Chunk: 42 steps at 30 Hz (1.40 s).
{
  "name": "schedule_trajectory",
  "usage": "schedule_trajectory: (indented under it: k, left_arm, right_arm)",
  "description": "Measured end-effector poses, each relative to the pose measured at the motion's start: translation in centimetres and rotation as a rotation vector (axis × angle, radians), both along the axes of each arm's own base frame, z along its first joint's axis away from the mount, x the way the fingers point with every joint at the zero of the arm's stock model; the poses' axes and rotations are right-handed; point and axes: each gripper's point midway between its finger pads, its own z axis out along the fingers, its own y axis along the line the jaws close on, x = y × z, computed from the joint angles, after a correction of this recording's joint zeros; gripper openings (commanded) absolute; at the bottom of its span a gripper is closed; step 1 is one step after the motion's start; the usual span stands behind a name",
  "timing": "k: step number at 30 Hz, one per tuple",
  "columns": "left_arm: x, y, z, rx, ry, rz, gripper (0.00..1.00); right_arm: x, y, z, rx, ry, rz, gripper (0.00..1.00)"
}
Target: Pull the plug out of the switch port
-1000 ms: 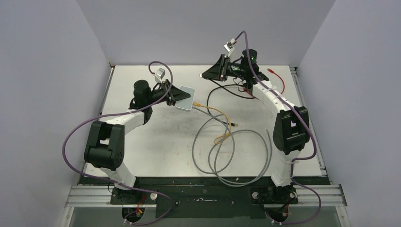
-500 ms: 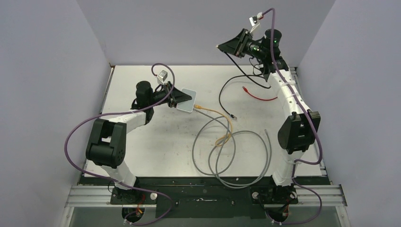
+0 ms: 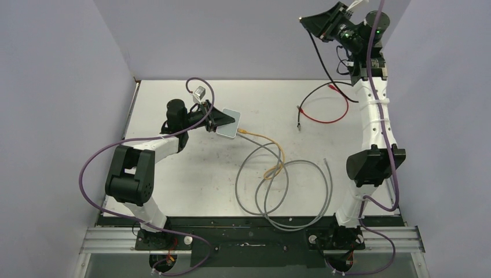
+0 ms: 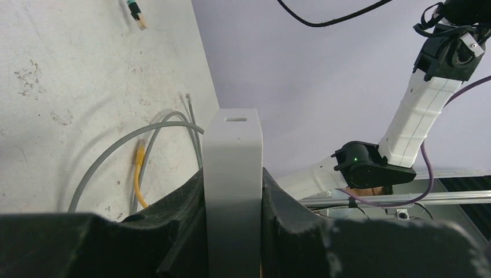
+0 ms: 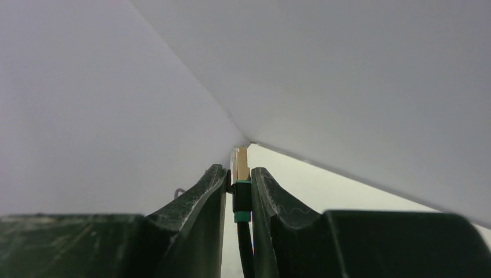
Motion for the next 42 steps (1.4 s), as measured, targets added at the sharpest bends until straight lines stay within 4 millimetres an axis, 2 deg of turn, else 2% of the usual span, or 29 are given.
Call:
schedule_trajectory:
  k: [6, 14, 19, 22, 25, 28, 33, 34, 36, 42]
  left_arm:
    - [0.0, 0.0, -0.1, -0.001, 0.004, -0.002, 0.00]
    - [0.1, -0.1, -0.5, -0.001, 0.021, -0.004, 0.00]
    - [0.1, -0.1, -0.4, -0.003, 0.017, -0.004, 0.00]
    - [0.1, -0.1, -0.4, -0.005, 0.021, -0.006, 0.00]
    - [0.1, -0.1, -0.4, -0.006, 0.024, -0.006, 0.00]
    - [0.0, -0.1, -0.4, -0.007, 0.027, -0.006, 0.00]
    - [0.1, -0.1, -0.2, -0.011, 0.024, -0.006, 0.00]
    - [0.1, -0.1, -0.2, -0.012, 0.024, -0.007, 0.00]
    - [0.0, -0.1, -0.2, -0.013, 0.024, -0.007, 0.00]
    - [0.0, -0.1, -0.1, -0.014, 0.020, -0.009, 0.00]
  right_arm:
    - [1.7, -6.6, 1.0, 0.033, -0.005, -0.144, 0.05]
    - [2.6, -14.4, 1.8, 0.050, -0.016, -0.309, 0.05]
    - [3.0, -17.5, 2.0, 0.054, -0.028, -0.383, 0.05]
    - [3.4, -18.2, 1.8, 0.045, -0.034, -0.415, 0.05]
    - [4.2, -18.5, 0.3, 0.027, -0.023, -0.430, 0.05]
    - [5.6, -18.5, -3.9, 0.008, 0.048, -0.442, 0.05]
    - [7.3, -17.2, -14.7, -0.030, 0.263, -0.434, 0.05]
    - [7.3, -16.5, -17.2, -0.043, 0.314, -0.425, 0.05]
    - [6.9, -15.1, -21.1, -0.071, 0.389, -0.406, 0.05]
    - [4.7, -11.5, -30.2, -0.146, 0.548, -0.350, 0.05]
